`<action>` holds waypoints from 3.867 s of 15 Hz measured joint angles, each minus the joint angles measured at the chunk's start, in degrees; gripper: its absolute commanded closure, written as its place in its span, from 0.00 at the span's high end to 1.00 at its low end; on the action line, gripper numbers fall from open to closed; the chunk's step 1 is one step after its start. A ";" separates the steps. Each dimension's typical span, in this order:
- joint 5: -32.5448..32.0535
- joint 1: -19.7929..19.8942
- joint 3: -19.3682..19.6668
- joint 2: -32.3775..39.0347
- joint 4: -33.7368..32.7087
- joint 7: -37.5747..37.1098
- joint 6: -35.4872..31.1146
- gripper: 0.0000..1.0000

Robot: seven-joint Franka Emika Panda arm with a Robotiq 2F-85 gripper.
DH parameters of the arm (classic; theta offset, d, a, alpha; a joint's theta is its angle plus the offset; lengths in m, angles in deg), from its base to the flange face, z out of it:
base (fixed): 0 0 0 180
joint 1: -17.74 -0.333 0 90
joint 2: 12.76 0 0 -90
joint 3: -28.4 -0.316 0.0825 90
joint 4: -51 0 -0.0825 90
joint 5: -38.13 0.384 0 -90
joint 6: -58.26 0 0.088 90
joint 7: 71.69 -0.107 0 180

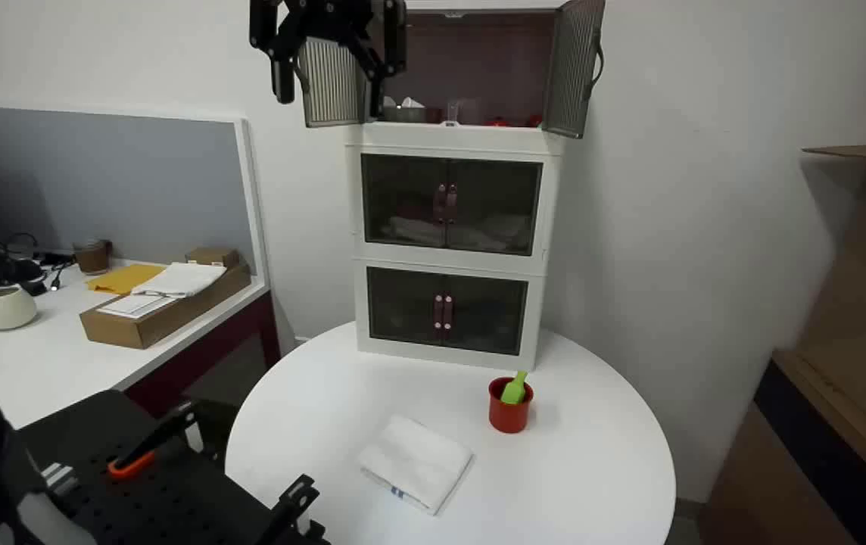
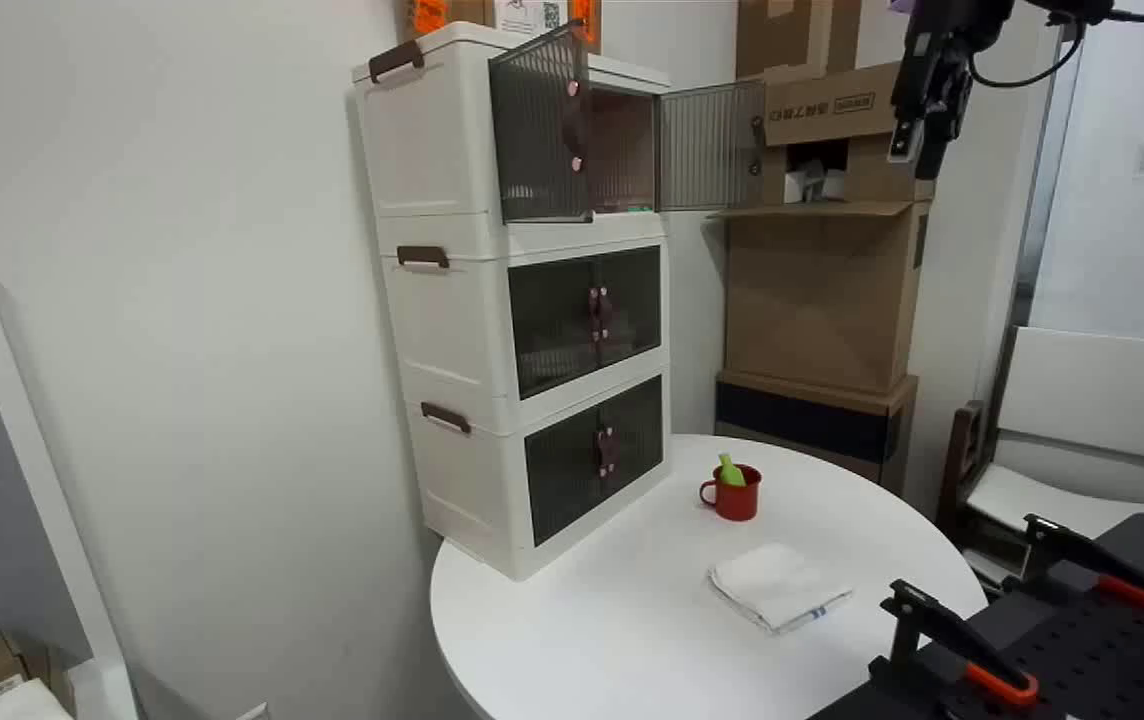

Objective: Put the orange cup in the top compartment

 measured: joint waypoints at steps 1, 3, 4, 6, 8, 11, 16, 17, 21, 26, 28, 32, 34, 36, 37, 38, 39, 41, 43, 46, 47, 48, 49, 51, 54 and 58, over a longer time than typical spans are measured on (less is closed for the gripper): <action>0.00 0.00 0.00 0.00 0.00 0.00 -0.01 1.00; 0.00 0.00 0.00 0.00 0.00 0.00 -0.01 1.00; 0.00 0.02 -0.02 0.00 0.00 0.00 -0.01 1.00; 0.94 0.26 -0.01 0.29 0.14 -1.16 -0.40 1.00; 3.90 0.88 0.02 1.67 0.81 -4.97 -3.07 1.00; 9.11 1.62 0.10 6.27 2.74 -9.61 -11.58 1.00; 18.64 2.05 0.91 19.36 4.91 -13.35 -31.68 1.00; 20.86 2.05 1.18 22.72 4.85 -13.45 -36.26 1.00; 29.89 2.03 2.03 37.25 2.15 -13.94 -50.93 1.00; 38.53 2.04 1.94 55.24 -7.55 -20.58 -56.76 1.00; 40.52 2.10 1.82 62.32 -12.80 -25.11 -56.38 1.00; 40.44 4.69 -1.12 74.94 -23.69 -34.29 -53.07 1.00; 39.39 6.60 -3.54 80.42 -28.60 -38.35 -52.80 1.00; 37.85 7.11 -4.44 85.29 -32.89 -41.96 -52.81 1.00; 36.99 7.09 -4.58 87.45 -34.83 -43.71 -52.81 1.00; 36.05 7.05 -4.62 89.48 -36.65 -45.39 -52.82 1.00; 35.07 7.00 -4.62 91.34 -38.35 -47.13 -52.83 1.00; 33.34 7.00 -4.56 94.85 -41.43 -50.20 -52.84 1.00; 32.09 7.02 -4.52 98.04 -43.99 -52.63 -52.83 1.00; 31.33 7.09 -4.59 102.13 -47.33 -54.51 -52.81 1.00; 31.33 7.13 -4.65 103.22 -48.30 -54.84 -52.84 1.00; 31.33 7.17 -4.69 104.21 -49.24 -55.12 -52.92 1.00; 31.33 7.23 -4.72 105.12 -50.16 -55.56 -53.11 1.00; 31.33 7.44 -4.74 106.86 -51.95 -56.52 -53.56 1.00; 31.33 8.01 -4.80 109.16 -54.30 -57.59 -53.60 0.67; 31.33 8.76 -5.52 111.30 -56.35 -57.65 -53.59 0.35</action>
